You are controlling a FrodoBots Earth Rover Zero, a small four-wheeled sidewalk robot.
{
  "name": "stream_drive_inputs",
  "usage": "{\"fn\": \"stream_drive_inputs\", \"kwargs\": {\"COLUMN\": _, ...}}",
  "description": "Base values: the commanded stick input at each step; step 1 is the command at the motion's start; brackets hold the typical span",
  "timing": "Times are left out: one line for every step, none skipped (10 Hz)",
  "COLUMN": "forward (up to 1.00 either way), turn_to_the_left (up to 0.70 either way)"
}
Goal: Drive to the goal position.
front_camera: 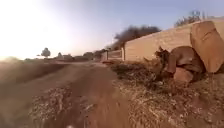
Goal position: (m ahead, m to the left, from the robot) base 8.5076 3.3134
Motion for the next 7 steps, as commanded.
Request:
{"fn": "stream_drive_inputs", "kwargs": {"forward": 0.7, "turn_to_the_left": 0.26}}
{"fn": "stream_drive_inputs", "kwargs": {"forward": 0.7, "turn_to_the_left": 0.3}}
{"fn": "stream_drive_inputs", "kwargs": {"forward": 0.7, "turn_to_the_left": 0.33}}
{"fn": "stream_drive_inputs", "kwargs": {"forward": 0.7, "turn_to_the_left": 0.23}}
{"fn": "stream_drive_inputs", "kwargs": {"forward": 0.7, "turn_to_the_left": 0.0}}
{"fn": "stream_drive_inputs", "kwargs": {"forward": 0.7, "turn_to_the_left": 0.0}}
{"fn": "stream_drive_inputs", "kwargs": {"forward": 0.7, "turn_to_the_left": 0.0}}
